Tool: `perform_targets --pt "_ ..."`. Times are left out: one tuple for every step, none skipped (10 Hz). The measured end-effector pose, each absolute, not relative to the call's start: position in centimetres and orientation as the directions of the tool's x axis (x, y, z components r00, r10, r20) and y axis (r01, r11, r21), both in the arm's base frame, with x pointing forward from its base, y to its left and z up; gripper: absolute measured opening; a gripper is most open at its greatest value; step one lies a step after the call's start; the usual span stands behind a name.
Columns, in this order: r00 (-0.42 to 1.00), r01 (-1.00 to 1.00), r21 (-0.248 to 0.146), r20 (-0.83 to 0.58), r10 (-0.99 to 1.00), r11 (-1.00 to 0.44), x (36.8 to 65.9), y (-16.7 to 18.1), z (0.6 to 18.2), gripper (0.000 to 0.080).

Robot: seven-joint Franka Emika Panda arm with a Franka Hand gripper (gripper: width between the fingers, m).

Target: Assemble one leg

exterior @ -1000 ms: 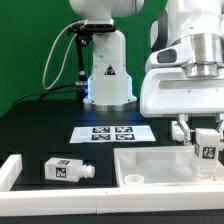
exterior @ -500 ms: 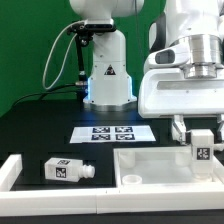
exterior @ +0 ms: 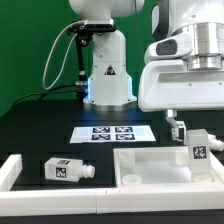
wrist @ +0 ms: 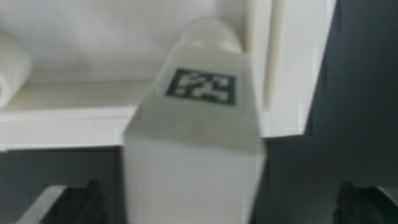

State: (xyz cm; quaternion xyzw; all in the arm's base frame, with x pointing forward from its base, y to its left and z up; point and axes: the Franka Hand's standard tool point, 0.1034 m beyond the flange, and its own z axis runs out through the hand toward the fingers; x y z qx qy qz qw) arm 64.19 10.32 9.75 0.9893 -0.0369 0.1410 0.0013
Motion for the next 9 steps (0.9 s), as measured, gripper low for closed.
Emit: perform_targets --pt "0.974 -0.096 -0.014 0.206 -0.097 -0.995 64.5 10.0 10.1 0.0648" --pt "0.986 -0.115 -0.011 0.123 -0.115 -0.993 64.1 10.0 9.9 0.0648" --pt "0.987 -0.129 -0.009 0.093 -0.129 -0.992 64.0 10.1 9.6 0.0648" --pt "0.986 -0.140 -0.011 0.092 -0.141 -0.990 63.7 10.3 9.3 0.0648" --pt "0.982 -0.140 -0.017 0.122 -0.142 -0.990 63.6 10.7 8.9 0.0648" --pt "0.981 -0.147 -0.018 0.128 -0.148 -0.989 63.4 10.7 8.6 0.0648" --pt "0.975 -0.178 -0.022 0.128 -0.179 -0.984 63.5 10.7 8.6 0.0562" --pt "0.975 -0.178 -0.021 0.129 -0.179 -0.984 63.5 10.6 8.6 0.0415" --pt "0.972 -0.196 -0.025 0.128 -0.198 -0.980 63.5 10.6 8.6 0.0415"
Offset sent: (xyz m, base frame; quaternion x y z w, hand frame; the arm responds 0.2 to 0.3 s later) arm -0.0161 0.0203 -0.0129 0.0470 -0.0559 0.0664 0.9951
